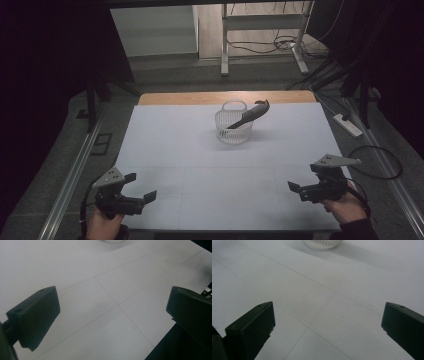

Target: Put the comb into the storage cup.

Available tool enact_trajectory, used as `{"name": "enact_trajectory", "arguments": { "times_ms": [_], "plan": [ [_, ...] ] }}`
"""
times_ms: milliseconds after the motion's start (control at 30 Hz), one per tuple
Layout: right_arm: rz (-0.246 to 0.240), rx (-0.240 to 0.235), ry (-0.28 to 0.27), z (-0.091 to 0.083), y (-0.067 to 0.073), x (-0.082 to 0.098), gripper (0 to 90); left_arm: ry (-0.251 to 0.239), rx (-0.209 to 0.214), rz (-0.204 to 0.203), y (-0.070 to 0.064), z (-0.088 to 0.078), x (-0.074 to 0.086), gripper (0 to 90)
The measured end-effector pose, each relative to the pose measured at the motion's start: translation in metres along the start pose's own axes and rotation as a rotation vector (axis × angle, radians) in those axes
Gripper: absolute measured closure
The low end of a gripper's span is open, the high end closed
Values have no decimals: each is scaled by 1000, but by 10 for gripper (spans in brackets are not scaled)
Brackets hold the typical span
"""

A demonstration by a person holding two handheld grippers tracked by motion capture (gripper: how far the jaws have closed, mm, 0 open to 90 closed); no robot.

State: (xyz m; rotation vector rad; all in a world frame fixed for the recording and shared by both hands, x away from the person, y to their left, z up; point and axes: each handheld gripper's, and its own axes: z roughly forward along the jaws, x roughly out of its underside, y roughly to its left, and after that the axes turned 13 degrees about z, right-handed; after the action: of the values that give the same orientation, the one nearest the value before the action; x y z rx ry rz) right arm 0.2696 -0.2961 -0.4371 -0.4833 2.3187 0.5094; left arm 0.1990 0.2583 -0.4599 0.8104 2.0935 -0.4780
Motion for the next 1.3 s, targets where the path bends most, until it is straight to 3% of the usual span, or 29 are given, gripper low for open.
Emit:
{"name": "enact_trajectory", "arguments": {
  "times_ms": [700, 1300],
  "plan": [
    [62, 82, -10, -25, -11, 24, 0, 5, -32, -17, 3, -3, 2, 0],
    [87, 183, 36, -35, -13, 37, 0, 21, -53, -31, 5, -5, 4, 0]
  ]
}}
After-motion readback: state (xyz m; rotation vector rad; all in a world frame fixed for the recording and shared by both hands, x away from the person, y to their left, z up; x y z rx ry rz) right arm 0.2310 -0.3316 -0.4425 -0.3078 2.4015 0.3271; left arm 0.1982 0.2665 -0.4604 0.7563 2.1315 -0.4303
